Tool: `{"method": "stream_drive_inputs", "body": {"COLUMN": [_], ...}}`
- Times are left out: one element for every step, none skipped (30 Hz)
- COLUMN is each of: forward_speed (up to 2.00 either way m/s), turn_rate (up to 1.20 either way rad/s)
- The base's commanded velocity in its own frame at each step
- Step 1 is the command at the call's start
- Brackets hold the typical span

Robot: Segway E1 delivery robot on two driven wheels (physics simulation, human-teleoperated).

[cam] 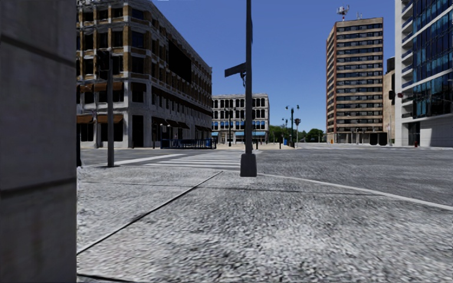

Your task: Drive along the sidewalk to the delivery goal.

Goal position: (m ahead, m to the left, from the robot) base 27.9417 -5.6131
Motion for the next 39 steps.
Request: {"method": "stream_drive_inputs", "body": {"forward_speed": [2.00,2.00,2.00,2.00,2.00,2.00,2.00,2.00,2.00,2.00,2.00,2.00,2.00,2.00,2.00,2.00,2.00,2.00,2.00,2.00,2.00,2.00,2.00,2.00,2.00,2.00,2.00,2.00,2.00,2.00,2.00,2.00,2.00,2.00,2.00,2.00,2.00,2.00,2.00], "turn_rate": [0.31,0.32,0.34,0.34,0.39,0.47,0.55,0.57,0.57,0.58,0.58,0.58,0.58,0.58,0.58,0.58,0.57,0.13,0.00,0.00,0.00,0.00,0.00,0.00,0.00,0.00,0.00,0.00,0.00,0.00,0.00,0.00,0.00,0.00,0.00,0.00,0.00,0.00,0.00]}}
